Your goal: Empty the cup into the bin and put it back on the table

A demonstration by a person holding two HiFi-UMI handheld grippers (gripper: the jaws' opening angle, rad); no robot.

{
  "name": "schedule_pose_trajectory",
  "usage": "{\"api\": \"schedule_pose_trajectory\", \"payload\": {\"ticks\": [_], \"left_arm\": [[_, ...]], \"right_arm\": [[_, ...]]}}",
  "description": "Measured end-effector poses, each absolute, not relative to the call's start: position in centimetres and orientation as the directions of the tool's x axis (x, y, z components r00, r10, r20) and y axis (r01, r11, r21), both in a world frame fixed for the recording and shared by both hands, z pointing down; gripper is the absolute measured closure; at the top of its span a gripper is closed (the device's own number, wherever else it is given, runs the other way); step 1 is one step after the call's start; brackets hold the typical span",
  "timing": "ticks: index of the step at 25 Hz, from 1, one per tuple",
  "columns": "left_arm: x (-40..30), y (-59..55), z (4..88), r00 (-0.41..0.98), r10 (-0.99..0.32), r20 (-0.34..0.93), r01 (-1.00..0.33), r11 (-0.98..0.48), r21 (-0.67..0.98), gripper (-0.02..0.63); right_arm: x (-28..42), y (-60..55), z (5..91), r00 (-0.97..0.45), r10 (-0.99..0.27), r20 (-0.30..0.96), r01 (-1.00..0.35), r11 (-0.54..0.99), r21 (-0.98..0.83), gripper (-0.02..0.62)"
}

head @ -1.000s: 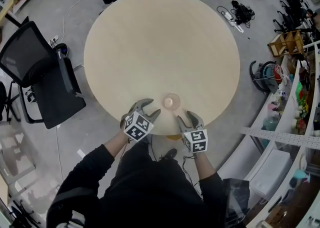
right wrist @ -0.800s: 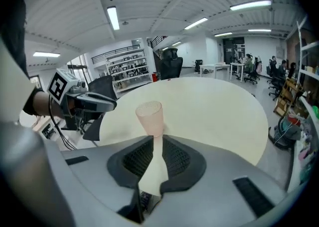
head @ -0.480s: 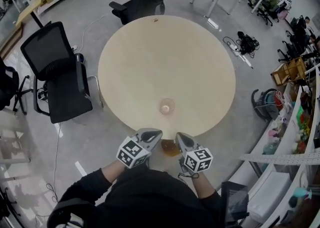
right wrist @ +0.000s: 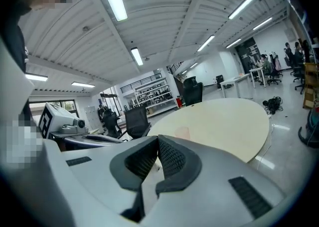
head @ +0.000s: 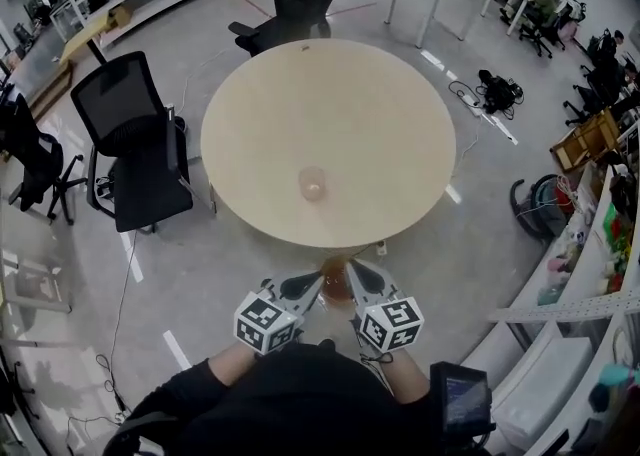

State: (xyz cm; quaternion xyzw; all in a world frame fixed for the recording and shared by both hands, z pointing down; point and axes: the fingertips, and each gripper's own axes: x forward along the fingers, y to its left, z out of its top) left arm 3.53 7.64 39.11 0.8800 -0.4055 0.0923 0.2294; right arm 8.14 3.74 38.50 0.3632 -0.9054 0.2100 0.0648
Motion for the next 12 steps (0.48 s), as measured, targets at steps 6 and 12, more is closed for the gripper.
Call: {"api": "schedule_pose_trajectory", "payload": {"ticks": [6,12], "left_arm": [[3.8,9.1,36.3,0.632,-0.707,0.317,-0.773,-0.548,0.320,0.584],[3.9,9.6,35.3,0.659,-0.701,0.272,-0.747,-0.571,0.341,0.584]], "right_arm": [[9.2,6.5,36.8,-0.746,-0.621,0.241,-0.663,0.658,-0.357,0.580],[8.9,7.7,35.2,-0.731,-0.651,0.207,-0.675,0.644,-0.359,0.580]]}}
